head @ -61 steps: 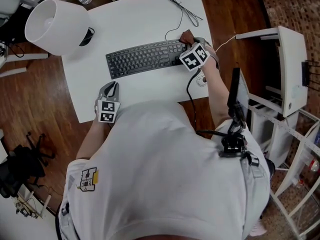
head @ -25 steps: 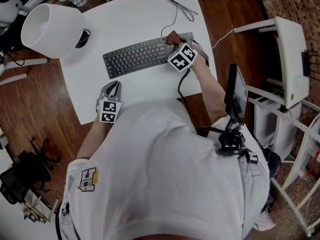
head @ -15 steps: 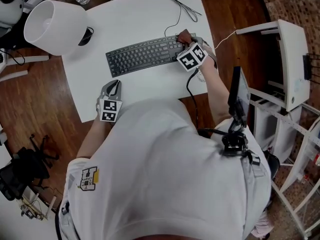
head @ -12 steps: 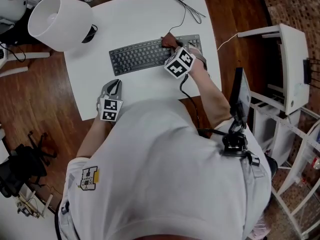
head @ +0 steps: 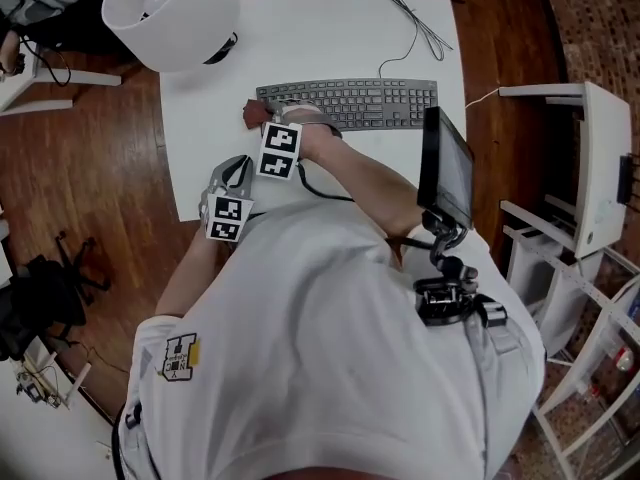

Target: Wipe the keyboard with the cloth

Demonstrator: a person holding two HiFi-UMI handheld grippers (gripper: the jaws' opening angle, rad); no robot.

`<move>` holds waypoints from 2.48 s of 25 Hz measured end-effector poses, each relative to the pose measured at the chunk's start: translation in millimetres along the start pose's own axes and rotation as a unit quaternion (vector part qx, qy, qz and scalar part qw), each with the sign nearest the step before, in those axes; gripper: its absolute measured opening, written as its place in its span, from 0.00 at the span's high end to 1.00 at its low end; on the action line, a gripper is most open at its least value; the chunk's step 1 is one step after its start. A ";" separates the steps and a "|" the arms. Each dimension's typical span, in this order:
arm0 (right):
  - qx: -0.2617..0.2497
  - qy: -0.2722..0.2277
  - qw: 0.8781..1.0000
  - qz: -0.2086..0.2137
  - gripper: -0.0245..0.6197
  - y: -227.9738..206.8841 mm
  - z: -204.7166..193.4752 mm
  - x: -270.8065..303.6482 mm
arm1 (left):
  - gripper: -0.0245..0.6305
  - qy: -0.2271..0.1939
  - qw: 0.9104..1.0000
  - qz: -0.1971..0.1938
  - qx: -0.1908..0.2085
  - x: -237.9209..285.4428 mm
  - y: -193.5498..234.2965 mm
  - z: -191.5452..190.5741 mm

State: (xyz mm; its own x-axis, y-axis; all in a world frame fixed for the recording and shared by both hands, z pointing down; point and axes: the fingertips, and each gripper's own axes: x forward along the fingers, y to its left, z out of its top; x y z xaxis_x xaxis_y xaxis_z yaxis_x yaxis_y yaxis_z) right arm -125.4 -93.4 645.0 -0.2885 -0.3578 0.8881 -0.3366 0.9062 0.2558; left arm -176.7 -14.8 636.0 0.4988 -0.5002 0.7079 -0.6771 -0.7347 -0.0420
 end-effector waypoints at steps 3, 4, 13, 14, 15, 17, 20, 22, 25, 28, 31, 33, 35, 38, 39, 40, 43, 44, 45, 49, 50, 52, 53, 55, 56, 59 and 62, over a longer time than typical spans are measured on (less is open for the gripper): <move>0.015 0.008 1.000 -0.005 0.82 -5.9 -8.4 -3.5 | 0.96 0.000 1.000 0.003 -0.001 -2.8 5.0 -2.5; 0.023 0.013 1.000 -0.009 0.82 -10.0 -15.5 -6.9 | 0.96 0.002 1.000 0.004 -0.001 -3.2 5.6 -3.0; 0.162 0.093 0.978 -0.093 0.82 -66.2 -185.6 -73.1 | 0.96 0.005 1.000 -0.016 0.019 18.0 -13.9 19.3; 0.182 0.104 0.972 -0.104 0.82 -72.2 -211.8 -82.1 | 0.96 0.005 1.000 -0.017 0.022 21.4 -18.1 23.1; 0.202 0.116 0.966 -0.116 0.82 -78.0 -238.3 -91.6 | 0.96 0.004 0.999 -0.019 0.025 25.2 -22.1 27.6; 0.240 0.140 0.951 -0.137 0.82 -88.0 -287.6 -110.2 | 0.96 0.003 0.999 -0.023 0.031 31.9 -28.5 35.3; 0.287 0.173 0.928 -0.163 0.82 -97.4 -347.8 -134.5 | 0.96 0.001 0.999 -0.025 0.036 36.4 -35.4 42.5; 0.309 0.190 0.915 -0.174 0.82 -99.6 -376.1 -146.3 | 0.96 0.001 0.999 -0.025 0.038 36.8 -38.7 45.3; 0.317 0.204 0.909 -0.180 0.82 -100.0 -390.1 -153.5 | 0.96 0.003 0.999 -0.023 0.037 34.1 -41.7 44.4; 0.294 0.184 0.921 -0.176 0.82 -99.8 -355.0 -150.9 | 0.96 0.002 0.999 -0.018 0.032 28.1 -40.7 38.5; 0.239 0.130 0.950 -0.153 0.82 -92.0 -266.7 -131.9 | 0.96 0.001 1.000 -0.014 0.024 19.7 -32.5 29.9; 0.182 0.087 0.972 -0.121 0.82 -76.4 -191.3 -109.1 | 0.96 0.000 1.000 -0.009 0.018 11.5 -25.5 22.2; 0.120 0.048 0.988 -0.085 0.82 -53.5 -118.0 -85.2 | 0.96 -0.001 1.000 -0.005 0.012 2.1 -20.2 14.8; 0.033 0.011 0.999 -0.042 0.82 -17.3 -37.7 -55.3 | 0.96 0.001 1.000 0.001 0.006 -10.8 -17.4 5.7; 0.011 0.006 0.999 -0.031 0.82 -7.3 -20.5 -45.6 | 0.96 0.003 1.000 0.003 0.004 -14.9 -15.7 1.9; -0.004 0.006 1.000 -0.022 0.82 1.1 -7.8 -35.9 | 0.96 0.006 1.000 0.004 0.002 -19.1 -12.7 -2.6; -0.013 0.016 1.000 -0.010 0.82 12.8 3.9 -17.0 | 0.96 0.013 1.000 0.010 -0.002 -28.8 -0.4 -14.8; -0.006 0.018 1.000 -0.011 0.82 11.6 0.7 -16.5 | 0.96 0.014 1.000 0.011 -0.002 -29.8 3.0 -16.7; 0.004 0.021 1.000 -0.013 0.82 8.4 -5.8 -18.3 | 0.96 0.016 1.000 0.011 -0.001 -29.3 5.4 -17.2; 0.063 0.049 0.996 -0.038 0.82 -15.3 -65.8 -36.5 | 0.96 0.014 1.000 -0.002 0.012 -15.1 1.4 -6.5; 0.079 0.058 0.994 -0.048 0.82 -22.3 -86.6 -42.4 | 0.96 0.013 1.000 -0.007 0.017 -10.0 -2.1 -2.0; 0.111 0.080 0.988 -0.067 0.82 -35.7 -128.9 -53.8 | 0.96 0.010 0.999 -0.018 0.026 -0.2 -7.4 5.5; 0.128 0.092 0.984 -0.078 0.82 -42.0 -149.8 -59.5 | 0.96 0.008 0.999 -0.023 0.030 4.0 -8.8 8.4; 0.166 0.116 0.974 -0.100 0.82 -54.1 -195.1 -73.7 | 0.96 0.006 0.999 -0.032 0.038 11.9 -12.9 15.2; 0.188 0.130 0.967 -0.112 0.82 -59.7 -221.5 -83.2 | 0.96 0.005 0.998 -0.037 0.043 16.1 -17.5 20.0; 0.251 0.168 0.943 -0.142 0.82 -73.1 -307.0 -117.9 | 0.96 0.002 0.997 -0.047 0.055 28.5 -39.0 38.0; 0.294 0.202 0.919 -0.167 0.82 -82.5 -371.5 -146.0 | 0.96 -0.001 0.997 -0.051 0.063 36.0 -53.4 51.3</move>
State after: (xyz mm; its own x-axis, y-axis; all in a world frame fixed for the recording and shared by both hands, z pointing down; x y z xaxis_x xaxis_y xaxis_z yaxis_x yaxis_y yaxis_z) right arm 277.5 -32.2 636.1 0.2353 -0.3736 0.8973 -0.8061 0.4407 0.3949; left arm -94.9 -17.1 627.5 0.5629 -0.4216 0.7110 -0.5503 -0.8329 -0.0582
